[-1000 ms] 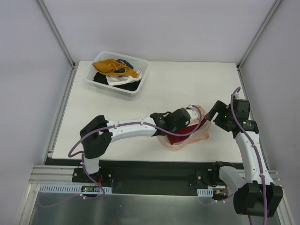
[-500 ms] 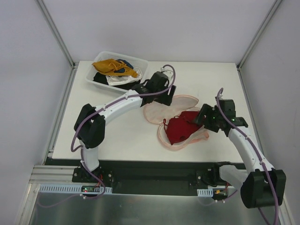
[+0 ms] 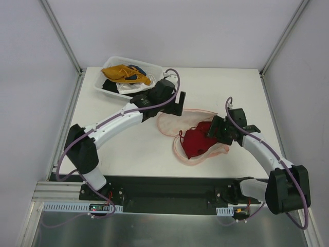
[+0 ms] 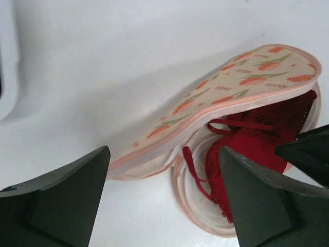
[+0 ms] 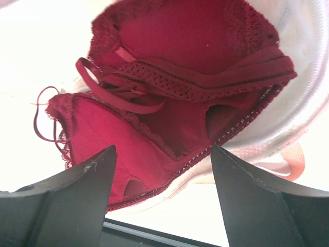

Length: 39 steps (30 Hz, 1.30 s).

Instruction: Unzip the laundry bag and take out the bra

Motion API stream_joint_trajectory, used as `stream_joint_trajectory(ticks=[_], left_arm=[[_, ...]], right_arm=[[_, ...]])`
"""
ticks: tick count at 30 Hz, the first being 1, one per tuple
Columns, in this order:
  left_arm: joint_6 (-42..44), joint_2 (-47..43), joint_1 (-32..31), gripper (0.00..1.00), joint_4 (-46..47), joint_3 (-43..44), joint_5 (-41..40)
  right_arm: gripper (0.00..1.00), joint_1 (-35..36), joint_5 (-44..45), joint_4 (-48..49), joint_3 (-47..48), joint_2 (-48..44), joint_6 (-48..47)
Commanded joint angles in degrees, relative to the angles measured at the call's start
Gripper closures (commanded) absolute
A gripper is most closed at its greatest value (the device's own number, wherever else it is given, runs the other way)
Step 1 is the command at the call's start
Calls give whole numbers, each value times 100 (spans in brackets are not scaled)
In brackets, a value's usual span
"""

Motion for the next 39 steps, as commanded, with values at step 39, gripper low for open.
stream_joint_trajectory(ticks=[39], left_arm=[[1070, 2826, -2813, 18, -257, 1772, -1654]], right_arm=[[17, -2591, 387, -1458, 1003, -1911, -145]])
